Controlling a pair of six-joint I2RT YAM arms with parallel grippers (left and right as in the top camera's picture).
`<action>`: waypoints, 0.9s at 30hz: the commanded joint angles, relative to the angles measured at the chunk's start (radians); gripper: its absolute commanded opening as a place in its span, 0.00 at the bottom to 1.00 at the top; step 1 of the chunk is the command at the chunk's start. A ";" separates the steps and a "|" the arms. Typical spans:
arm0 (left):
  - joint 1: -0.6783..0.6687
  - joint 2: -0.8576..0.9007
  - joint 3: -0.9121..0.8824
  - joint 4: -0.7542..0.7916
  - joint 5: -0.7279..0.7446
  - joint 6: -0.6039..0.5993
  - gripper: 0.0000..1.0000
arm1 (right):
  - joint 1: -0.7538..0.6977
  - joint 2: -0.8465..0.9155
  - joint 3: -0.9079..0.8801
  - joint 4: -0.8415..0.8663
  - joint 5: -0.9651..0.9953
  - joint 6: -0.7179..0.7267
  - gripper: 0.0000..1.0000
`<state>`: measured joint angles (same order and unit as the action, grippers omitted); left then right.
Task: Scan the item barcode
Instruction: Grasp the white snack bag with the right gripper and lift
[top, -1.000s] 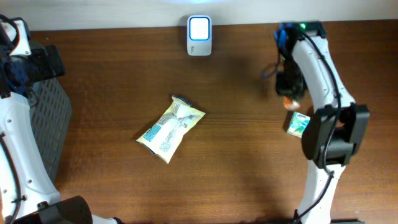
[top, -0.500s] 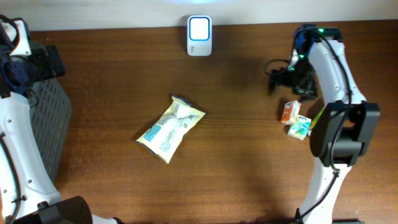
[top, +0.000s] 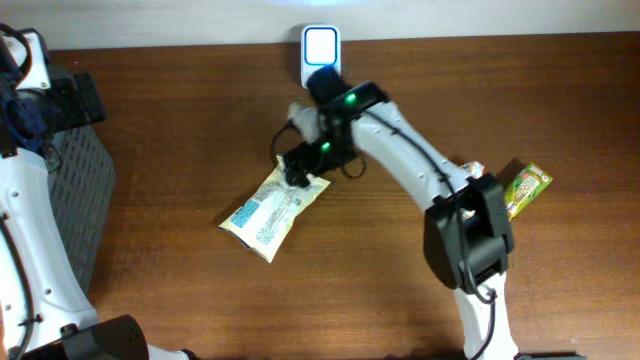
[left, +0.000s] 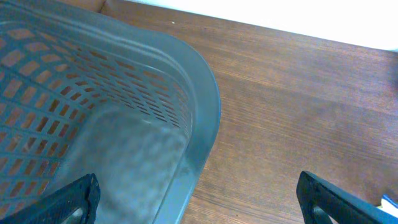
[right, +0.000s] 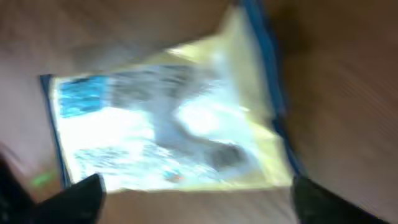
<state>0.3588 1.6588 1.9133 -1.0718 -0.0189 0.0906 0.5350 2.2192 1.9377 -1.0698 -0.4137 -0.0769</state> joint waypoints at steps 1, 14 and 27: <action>0.004 -0.017 0.006 0.001 -0.003 0.016 0.99 | 0.066 -0.004 -0.006 0.029 -0.020 -0.050 0.60; 0.004 -0.017 0.006 0.001 -0.004 0.016 0.99 | 0.130 0.000 -0.297 0.325 0.198 0.168 0.14; 0.004 -0.017 0.006 0.001 -0.004 0.016 0.99 | -0.003 -0.001 -0.014 0.239 -0.090 -0.158 0.54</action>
<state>0.3588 1.6588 1.9133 -1.0725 -0.0189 0.0902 0.4911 2.2139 1.8732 -0.8490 -0.3477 -0.2203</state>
